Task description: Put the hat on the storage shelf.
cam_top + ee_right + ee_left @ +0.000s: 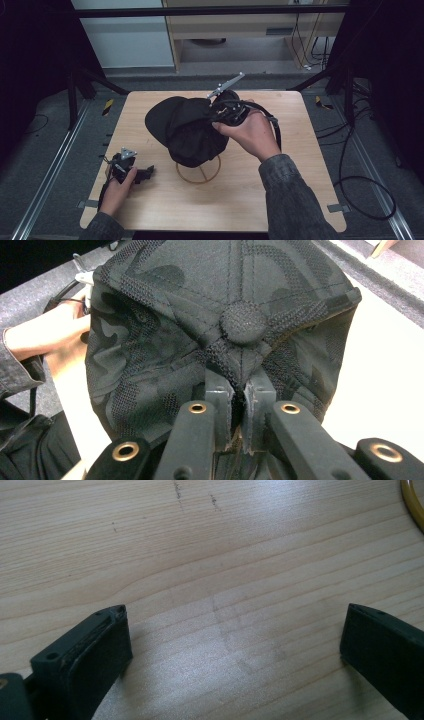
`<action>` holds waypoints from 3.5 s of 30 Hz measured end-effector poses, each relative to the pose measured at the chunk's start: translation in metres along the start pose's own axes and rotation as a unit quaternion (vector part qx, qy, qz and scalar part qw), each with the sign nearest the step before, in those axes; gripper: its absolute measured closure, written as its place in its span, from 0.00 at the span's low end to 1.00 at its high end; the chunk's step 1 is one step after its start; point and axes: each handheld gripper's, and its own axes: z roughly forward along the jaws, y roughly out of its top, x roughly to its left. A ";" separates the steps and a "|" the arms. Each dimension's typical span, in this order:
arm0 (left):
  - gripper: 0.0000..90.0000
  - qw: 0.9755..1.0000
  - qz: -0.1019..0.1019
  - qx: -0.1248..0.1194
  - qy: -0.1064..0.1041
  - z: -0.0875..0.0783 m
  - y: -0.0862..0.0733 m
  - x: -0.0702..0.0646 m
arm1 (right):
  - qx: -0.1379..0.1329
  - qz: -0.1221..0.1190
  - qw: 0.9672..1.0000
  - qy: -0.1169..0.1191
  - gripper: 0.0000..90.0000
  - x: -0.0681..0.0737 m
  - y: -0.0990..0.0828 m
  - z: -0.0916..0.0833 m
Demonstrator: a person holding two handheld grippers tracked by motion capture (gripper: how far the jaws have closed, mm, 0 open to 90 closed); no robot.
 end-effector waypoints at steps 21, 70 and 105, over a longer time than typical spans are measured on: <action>0.00 1.000 0.000 0.000 0.000 0.000 0.000 0.000 | 0.010 -0.008 1.000 -0.008 0.94 0.003 0.000 0.008; 0.00 1.000 -0.002 -0.002 0.001 0.000 0.000 0.000 | -0.008 0.000 1.000 -0.010 0.79 0.004 0.005 0.001; 0.00 1.000 -0.001 -0.001 0.000 0.000 0.000 0.000 | -0.024 0.031 0.999 -0.020 0.78 -0.019 -0.025 -0.028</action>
